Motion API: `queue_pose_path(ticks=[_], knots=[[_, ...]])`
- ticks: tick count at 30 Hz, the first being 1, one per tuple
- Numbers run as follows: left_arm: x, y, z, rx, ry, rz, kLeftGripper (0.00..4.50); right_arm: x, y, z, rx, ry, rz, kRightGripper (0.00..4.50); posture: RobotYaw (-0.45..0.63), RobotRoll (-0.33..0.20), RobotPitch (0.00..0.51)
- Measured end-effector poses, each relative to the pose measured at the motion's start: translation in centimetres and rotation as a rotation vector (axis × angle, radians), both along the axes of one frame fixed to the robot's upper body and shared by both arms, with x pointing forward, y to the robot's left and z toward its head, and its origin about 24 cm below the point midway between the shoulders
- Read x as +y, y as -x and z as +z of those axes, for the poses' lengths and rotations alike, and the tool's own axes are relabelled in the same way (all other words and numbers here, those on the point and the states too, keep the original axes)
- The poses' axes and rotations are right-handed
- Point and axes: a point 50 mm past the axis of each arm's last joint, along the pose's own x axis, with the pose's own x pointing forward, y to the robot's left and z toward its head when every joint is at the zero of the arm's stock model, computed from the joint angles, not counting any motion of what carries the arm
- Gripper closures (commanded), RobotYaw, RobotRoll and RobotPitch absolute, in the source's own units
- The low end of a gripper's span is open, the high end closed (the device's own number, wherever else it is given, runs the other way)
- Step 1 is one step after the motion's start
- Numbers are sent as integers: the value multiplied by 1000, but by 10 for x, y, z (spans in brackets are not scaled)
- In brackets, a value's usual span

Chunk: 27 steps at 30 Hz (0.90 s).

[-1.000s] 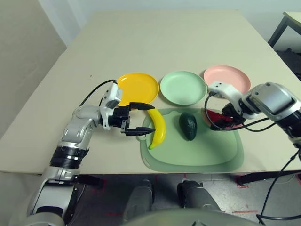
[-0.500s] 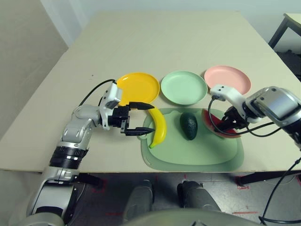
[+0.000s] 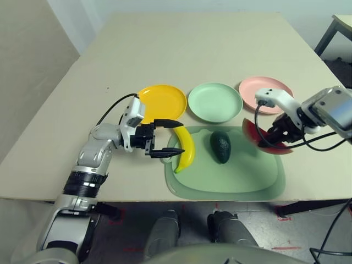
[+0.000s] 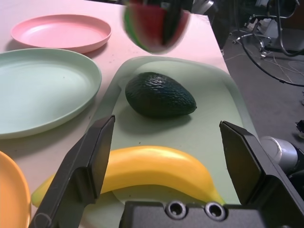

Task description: Place the fruits into color-matched plates.

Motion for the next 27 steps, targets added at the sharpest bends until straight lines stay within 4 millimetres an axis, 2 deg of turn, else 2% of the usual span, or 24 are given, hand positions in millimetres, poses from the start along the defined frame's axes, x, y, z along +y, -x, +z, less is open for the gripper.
queue_pose_path(ticks=[3,8,12,14,17,24,27], knots=[[-1,-8,4,-19,-5,56,0,-5,-20,10,-100,16,-33,2417,36,0,89],[-12,-17,6,-42,25,152,0,-7,-51,-2,-166,51,-93,2417,53,0,89],[-17,-22,12,-59,40,241,0,-12,-68,7,-276,98,-150,2417,65,0,89],[-19,-22,15,-91,27,271,0,-15,-75,8,-343,125,-172,2417,71,0,90],[-22,-21,20,-132,20,282,0,-18,-81,-1,-389,174,-180,2417,75,0,95],[-27,-18,21,-149,32,284,0,-29,-85,-14,-462,256,-207,2417,78,0,99],[-26,-18,21,-150,30,285,0,-34,-85,-18,-478,268,-223,1398,74,0,101]])
